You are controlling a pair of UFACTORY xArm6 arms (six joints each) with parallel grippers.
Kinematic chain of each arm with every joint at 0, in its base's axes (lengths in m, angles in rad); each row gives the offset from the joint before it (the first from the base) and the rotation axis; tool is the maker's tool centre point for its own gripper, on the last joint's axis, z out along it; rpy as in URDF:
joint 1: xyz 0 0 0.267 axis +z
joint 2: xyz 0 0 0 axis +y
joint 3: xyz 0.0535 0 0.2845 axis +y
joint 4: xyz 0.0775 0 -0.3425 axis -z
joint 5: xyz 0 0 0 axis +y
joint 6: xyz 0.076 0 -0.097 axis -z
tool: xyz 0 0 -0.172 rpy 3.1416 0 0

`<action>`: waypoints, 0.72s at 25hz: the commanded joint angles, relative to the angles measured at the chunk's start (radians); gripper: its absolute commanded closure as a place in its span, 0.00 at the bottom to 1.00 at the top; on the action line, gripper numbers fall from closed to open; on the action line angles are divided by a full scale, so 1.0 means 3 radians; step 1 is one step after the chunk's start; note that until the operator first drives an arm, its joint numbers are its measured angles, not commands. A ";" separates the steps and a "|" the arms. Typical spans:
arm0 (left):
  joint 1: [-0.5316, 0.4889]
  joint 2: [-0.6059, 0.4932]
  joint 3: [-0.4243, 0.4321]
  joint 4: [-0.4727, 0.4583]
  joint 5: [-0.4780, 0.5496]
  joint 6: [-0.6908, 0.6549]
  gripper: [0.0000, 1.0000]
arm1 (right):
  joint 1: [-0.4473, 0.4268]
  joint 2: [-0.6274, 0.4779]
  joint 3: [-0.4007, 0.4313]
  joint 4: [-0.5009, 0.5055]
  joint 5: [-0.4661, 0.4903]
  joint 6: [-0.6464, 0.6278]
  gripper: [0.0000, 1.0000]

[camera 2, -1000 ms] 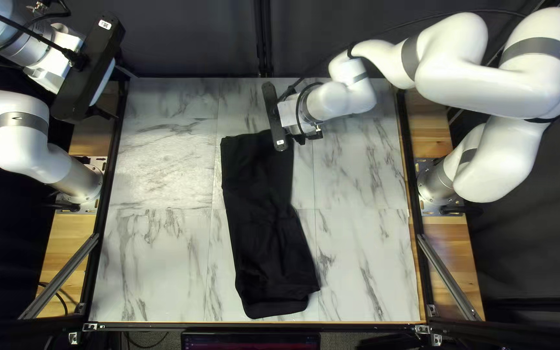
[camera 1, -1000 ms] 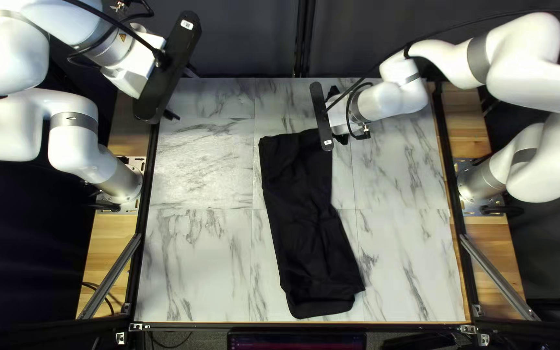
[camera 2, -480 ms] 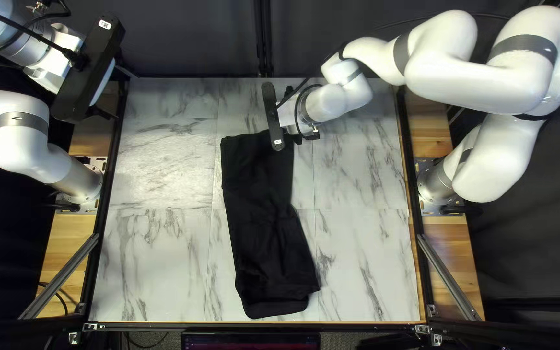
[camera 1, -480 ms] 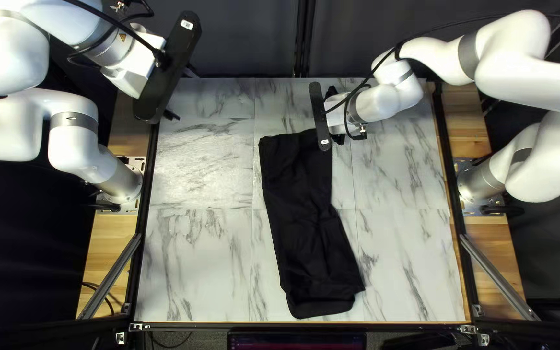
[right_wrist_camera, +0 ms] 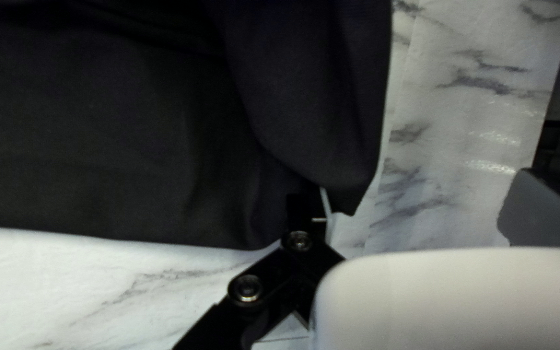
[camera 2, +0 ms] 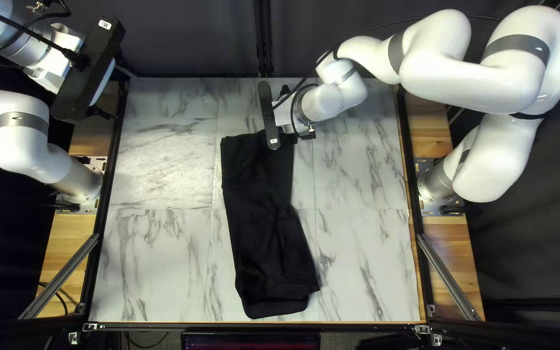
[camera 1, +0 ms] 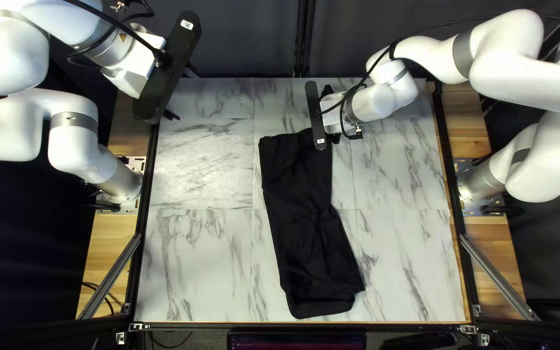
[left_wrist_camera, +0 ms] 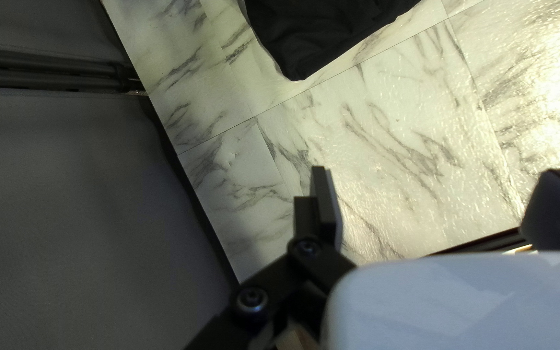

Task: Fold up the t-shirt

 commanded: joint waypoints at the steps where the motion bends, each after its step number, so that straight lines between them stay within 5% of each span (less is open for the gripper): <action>1: 0.0000 0.0000 0.0000 0.0000 0.0000 0.0000 0.00 | -0.0025 0.0079 -0.0154 -0.0767 -0.0186 0.0814 0.00; 5: 0.0000 0.0000 0.0000 0.0000 0.0000 0.0000 0.00 | 0.0003 0.0160 -0.0308 -0.1217 -0.0256 0.1333 0.00; 18: 0.0000 0.0000 0.0000 0.0000 0.0000 0.0000 0.00 | 0.0176 -0.0010 -0.0341 -0.1210 -0.0207 0.1397 0.00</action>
